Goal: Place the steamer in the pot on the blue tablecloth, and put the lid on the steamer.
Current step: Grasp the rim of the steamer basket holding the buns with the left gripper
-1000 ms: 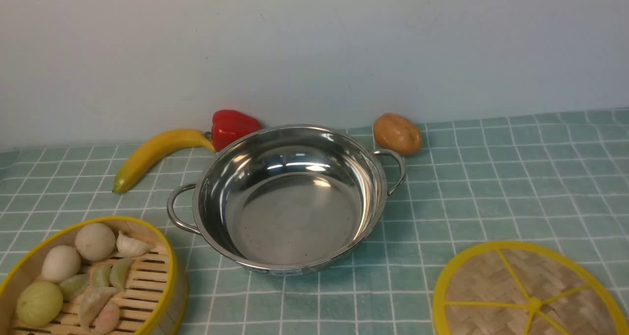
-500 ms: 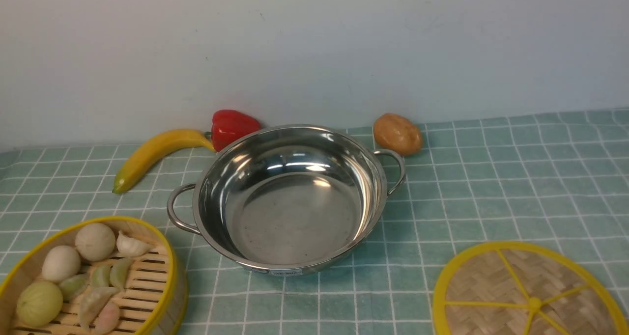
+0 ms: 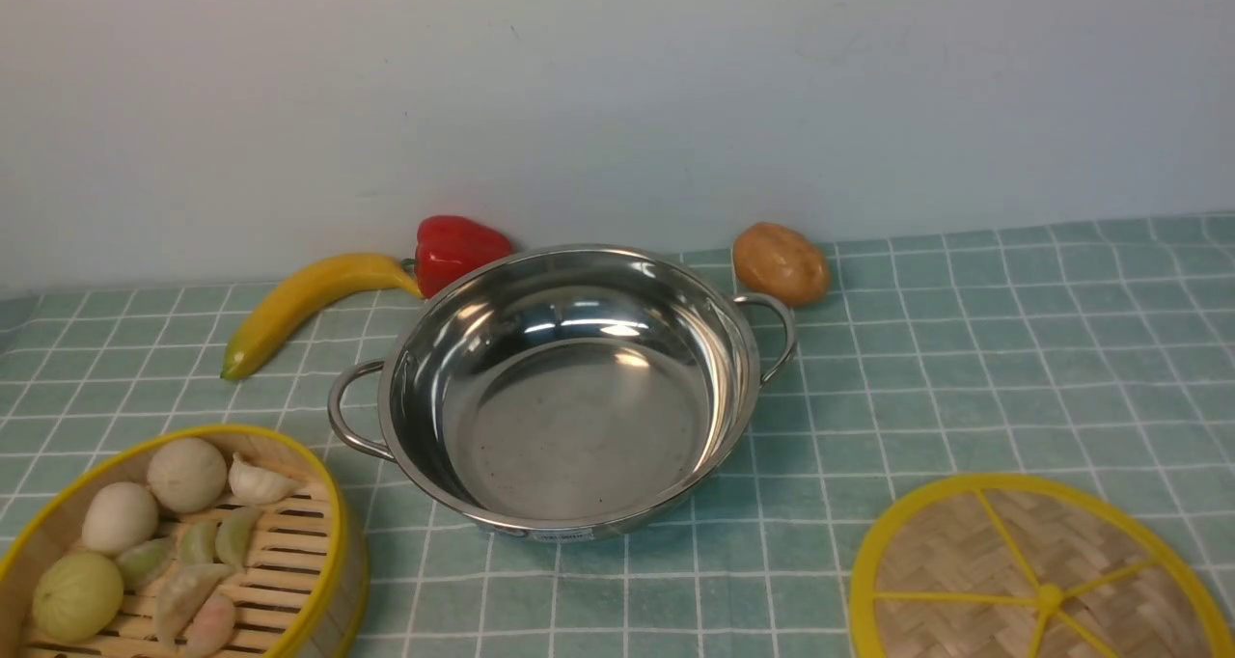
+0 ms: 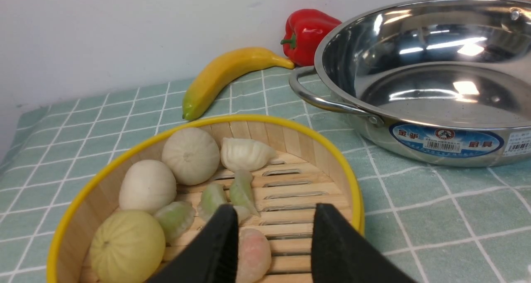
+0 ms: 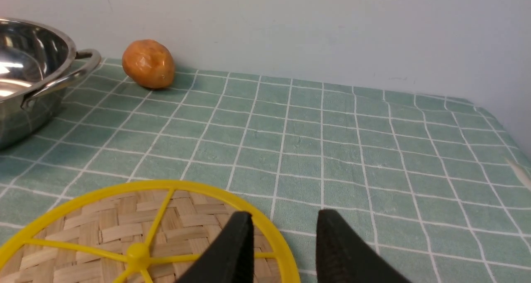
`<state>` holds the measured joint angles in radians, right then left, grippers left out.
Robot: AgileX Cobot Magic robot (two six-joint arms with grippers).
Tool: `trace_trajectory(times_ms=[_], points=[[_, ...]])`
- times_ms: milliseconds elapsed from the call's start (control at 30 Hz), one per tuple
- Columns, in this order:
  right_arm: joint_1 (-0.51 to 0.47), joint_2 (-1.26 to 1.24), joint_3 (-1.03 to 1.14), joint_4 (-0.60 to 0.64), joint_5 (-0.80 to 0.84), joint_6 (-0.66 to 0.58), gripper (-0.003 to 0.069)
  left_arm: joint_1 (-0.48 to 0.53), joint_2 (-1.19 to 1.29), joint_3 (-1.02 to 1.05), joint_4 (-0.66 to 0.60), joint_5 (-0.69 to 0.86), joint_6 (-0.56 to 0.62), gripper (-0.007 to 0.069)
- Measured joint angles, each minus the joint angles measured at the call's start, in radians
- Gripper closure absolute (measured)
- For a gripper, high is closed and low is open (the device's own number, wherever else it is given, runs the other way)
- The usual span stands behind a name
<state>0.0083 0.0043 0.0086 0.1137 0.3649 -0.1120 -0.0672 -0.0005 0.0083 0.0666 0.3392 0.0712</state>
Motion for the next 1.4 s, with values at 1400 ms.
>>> trace_trajectory(times_ms=[1400], points=[[0.000, 0.000, 0.000, 0.041, 0.000, -0.012, 0.0419, 0.000, 0.031, -0.110, -0.456, -0.129, -0.133, 0.0382]])
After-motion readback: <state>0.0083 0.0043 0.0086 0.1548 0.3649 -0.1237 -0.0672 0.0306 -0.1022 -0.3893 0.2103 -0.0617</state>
